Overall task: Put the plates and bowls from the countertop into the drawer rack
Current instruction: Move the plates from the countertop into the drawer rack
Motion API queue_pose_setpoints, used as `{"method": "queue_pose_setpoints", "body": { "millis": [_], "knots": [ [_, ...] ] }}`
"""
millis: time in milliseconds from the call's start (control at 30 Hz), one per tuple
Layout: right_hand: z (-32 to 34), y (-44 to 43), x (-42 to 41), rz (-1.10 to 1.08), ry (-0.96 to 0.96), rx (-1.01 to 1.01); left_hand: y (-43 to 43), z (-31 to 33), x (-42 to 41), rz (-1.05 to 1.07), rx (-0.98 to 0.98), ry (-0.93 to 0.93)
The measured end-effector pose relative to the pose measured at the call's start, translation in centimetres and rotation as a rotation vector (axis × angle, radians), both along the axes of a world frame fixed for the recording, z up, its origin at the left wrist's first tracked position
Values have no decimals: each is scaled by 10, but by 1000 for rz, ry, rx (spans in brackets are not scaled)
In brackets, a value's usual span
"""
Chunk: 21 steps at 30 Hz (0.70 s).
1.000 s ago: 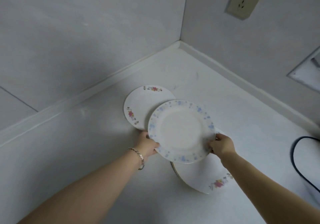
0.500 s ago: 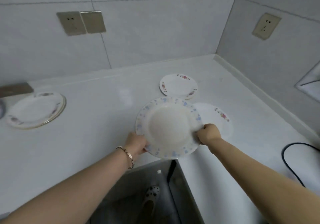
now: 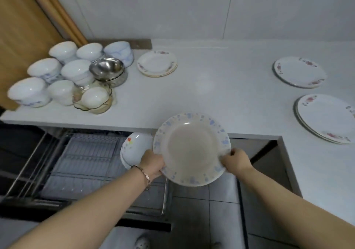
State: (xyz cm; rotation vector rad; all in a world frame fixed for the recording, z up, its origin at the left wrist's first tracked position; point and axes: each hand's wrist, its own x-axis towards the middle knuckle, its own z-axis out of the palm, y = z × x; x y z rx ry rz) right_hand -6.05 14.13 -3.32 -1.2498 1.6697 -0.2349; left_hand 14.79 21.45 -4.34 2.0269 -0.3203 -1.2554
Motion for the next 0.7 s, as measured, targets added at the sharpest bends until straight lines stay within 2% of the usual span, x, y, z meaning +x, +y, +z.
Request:
{"method": "queue_pose_setpoints", "body": {
  "millis": [167,333,600,700],
  "knots": [
    [-22,50,106,65,-21,46,60,-21,108,31,71,27],
    [-53,96,210,86,-22,120,106,-40,216,-10,153,-72],
    [-103,125,320,38,-3,163,123,-83,329,-70,263,-87],
    [-119,123,357,111,19,176,127,-108,363,-49,310,-88]
  ]
}}
